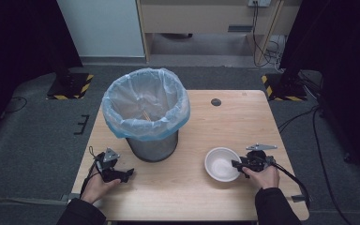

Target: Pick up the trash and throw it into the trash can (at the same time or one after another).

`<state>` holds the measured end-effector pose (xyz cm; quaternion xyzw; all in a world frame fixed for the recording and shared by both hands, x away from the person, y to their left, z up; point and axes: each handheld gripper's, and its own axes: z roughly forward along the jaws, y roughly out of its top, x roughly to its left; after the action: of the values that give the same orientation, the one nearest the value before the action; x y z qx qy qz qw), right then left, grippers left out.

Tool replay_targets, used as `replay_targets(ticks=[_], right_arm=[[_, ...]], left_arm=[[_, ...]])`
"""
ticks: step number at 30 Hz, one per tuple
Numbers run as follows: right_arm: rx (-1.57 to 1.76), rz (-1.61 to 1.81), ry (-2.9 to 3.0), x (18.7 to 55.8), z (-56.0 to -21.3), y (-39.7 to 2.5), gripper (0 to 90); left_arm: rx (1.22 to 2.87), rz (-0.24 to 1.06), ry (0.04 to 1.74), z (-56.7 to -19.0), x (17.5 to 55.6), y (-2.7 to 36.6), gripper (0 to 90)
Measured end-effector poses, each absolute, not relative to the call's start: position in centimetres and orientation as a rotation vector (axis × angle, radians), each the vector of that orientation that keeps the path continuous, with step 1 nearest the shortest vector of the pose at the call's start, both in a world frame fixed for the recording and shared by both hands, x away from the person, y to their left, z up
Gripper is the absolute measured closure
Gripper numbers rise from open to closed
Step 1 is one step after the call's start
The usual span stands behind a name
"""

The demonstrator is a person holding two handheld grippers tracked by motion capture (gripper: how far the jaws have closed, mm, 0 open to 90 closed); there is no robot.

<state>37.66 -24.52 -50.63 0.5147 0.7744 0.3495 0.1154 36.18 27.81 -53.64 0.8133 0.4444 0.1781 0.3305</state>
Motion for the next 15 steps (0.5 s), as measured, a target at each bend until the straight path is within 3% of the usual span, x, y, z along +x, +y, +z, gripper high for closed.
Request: replay_targets(ticks=[9, 15], right_arm=[[1.539, 1.000, 2.293, 37.73, -50.76, -24.44, 73.5], [1.555, 1.033, 2.278, 37.71, -50.33, -24.47, 78.5]], left_arm=[[2.127, 0.466, 1.162, -53.64, 36.18, 27.81, 0.0], [2.127, 0.466, 1.162, -53.64, 36.18, 27.81, 0.0]])
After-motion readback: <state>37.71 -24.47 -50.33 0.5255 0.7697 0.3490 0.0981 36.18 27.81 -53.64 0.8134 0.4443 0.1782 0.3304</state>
